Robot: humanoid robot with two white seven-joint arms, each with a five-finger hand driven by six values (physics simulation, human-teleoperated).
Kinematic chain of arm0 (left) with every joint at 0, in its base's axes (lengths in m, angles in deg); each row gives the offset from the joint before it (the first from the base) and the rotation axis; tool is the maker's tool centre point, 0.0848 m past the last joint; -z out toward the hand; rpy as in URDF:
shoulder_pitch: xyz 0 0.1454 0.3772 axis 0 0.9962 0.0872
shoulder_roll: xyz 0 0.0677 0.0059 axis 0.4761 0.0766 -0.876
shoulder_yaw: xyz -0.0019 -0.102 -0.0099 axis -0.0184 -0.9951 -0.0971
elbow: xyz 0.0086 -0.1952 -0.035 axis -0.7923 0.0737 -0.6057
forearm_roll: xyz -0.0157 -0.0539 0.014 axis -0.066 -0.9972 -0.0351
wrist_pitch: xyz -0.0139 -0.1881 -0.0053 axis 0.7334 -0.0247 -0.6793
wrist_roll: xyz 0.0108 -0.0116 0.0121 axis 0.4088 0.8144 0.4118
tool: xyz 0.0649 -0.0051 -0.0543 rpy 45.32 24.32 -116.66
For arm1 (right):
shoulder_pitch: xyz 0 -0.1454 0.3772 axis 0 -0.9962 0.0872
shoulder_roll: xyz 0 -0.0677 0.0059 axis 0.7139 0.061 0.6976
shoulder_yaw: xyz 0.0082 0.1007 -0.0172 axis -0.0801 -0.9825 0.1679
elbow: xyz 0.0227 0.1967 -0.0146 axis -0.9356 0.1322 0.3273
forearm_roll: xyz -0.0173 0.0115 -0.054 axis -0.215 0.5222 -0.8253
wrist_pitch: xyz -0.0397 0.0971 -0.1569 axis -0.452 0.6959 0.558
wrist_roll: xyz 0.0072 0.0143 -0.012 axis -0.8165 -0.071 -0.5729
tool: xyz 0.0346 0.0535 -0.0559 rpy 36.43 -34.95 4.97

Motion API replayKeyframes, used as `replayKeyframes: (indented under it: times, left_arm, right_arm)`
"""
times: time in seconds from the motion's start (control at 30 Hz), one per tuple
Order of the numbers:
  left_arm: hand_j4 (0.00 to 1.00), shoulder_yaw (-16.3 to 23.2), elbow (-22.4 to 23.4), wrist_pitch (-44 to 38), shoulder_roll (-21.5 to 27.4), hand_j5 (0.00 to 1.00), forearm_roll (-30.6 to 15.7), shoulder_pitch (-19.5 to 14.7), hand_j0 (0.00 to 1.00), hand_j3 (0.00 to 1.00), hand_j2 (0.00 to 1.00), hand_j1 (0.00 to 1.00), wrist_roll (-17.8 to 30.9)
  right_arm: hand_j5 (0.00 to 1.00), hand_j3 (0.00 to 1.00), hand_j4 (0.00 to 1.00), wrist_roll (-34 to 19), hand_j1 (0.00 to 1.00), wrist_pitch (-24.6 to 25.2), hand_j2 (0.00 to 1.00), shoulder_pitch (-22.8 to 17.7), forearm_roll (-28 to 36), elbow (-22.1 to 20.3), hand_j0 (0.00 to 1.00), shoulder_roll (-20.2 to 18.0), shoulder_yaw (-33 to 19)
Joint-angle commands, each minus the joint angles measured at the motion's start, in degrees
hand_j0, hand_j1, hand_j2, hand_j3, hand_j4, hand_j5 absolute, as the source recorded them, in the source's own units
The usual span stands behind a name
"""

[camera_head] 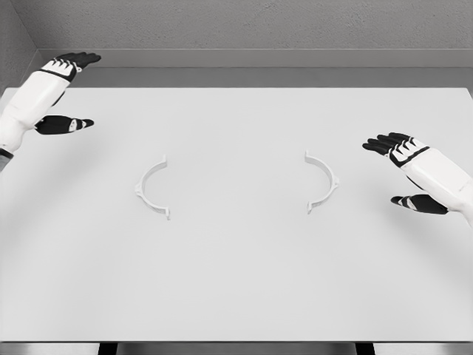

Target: Assemble PVC drainage pipe clamps

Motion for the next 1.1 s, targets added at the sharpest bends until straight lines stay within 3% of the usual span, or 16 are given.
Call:
replayKeyframes:
  times: [0.0, 0.03, 0.1, 0.13, 0.17, 0.23, 0.37, 0.47, 0.63, 0.7, 1.07]
  left_arm:
    - [1.0, 0.1, -0.2, 0.0, 0.0, 1.0, -0.3, 0.0, 1.0, 1.0, 1.0, 1.0, 0.0]
    - [1.0, 2.4, -2.7, 0.0, 1.0, 1.0, -0.1, 3.8, 1.0, 1.0, 1.0, 1.0, 0.4]
    - [1.0, 2.5, -2.7, 0.0, 1.0, 1.0, -0.1, 4.0, 1.0, 1.0, 1.0, 1.0, 0.4]
    - [1.0, 2.5, -2.9, 0.0, 1.0, 1.0, 0.0, 4.9, 1.0, 1.0, 1.0, 1.0, 0.4]
    - [1.0, 2.5, -2.9, 0.0, 1.0, 1.0, 0.0, 5.4, 1.0, 1.0, 1.0, 1.0, 0.4]
    - [1.0, 2.5, -2.9, 0.0, 1.0, 1.0, 0.0, 6.9, 1.0, 1.0, 1.0, 1.0, 0.4]
    - [1.0, 4.6, -2.8, 0.0, 0.9, 1.0, 0.0, 6.9, 1.0, 1.0, 1.0, 1.0, 0.4]
    - [1.0, 5.6, -2.5, 0.0, 0.8, 1.0, 0.0, 6.9, 1.0, 1.0, 1.0, 1.0, 0.4]
    - [1.0, 9.0, -2.3, 0.0, 0.7, 1.0, 0.1, 7.2, 1.0, 1.0, 1.0, 1.0, 0.4]
    - [1.0, 8.9, -3.0, 0.0, 1.0, 1.0, -0.4, 9.3, 1.0, 1.0, 1.0, 1.0, 0.4]
    - [1.0, 9.0, -3.8, 0.0, 0.9, 1.0, 0.0, 9.9, 1.0, 1.0, 1.0, 1.0, 0.4]
  right_arm:
    - [1.0, 1.0, 1.0, 0.0, 1.0, 0.1, 1.0, 0.0, 0.4, 0.0, 1.0, 0.0, 0.0]
    - [1.0, 1.0, 1.0, 0.1, 1.0, 0.1, 1.0, -0.1, 0.3, 0.1, 1.0, 0.0, 0.0]
    - [1.0, 1.0, 1.0, 0.0, 1.0, 0.1, 1.0, 0.0, 0.3, 0.2, 1.0, 0.0, 0.0]
    - [1.0, 1.0, 1.0, 0.0, 1.0, 0.1, 1.0, 0.7, 0.3, 2.7, 1.0, 0.1, 0.4]
    - [1.0, 1.0, 1.0, -0.2, 1.0, 0.1, 1.0, 2.5, 0.3, 3.2, 1.0, 0.7, 1.0]
    - [1.0, 1.0, 1.0, -9.8, 1.0, 0.1, 1.0, 10.1, -0.9, 7.4, 1.0, 6.4, 3.2]
    - [1.0, 1.0, 1.0, -10.1, 1.0, 0.1, 1.0, 17.2, -4.9, 13.8, 1.0, 7.6, 8.7]
    - [1.0, 1.0, 1.0, -9.8, 1.0, 0.1, 1.0, 20.2, -8.8, 16.5, 1.0, 9.6, 9.7]
    - [1.0, 1.0, 1.0, -9.7, 1.0, 0.1, 1.0, 20.7, -10.7, 18.3, 1.0, 9.7, 9.9]
    - [1.0, 1.0, 1.0, -9.7, 1.0, 0.1, 1.0, 20.7, -11.8, 18.4, 1.0, 10.6, 9.9]
    - [1.0, 1.0, 1.0, -9.7, 1.0, 0.1, 1.0, 21.8, -13.2, 19.7, 1.0, 11.8, 11.0]
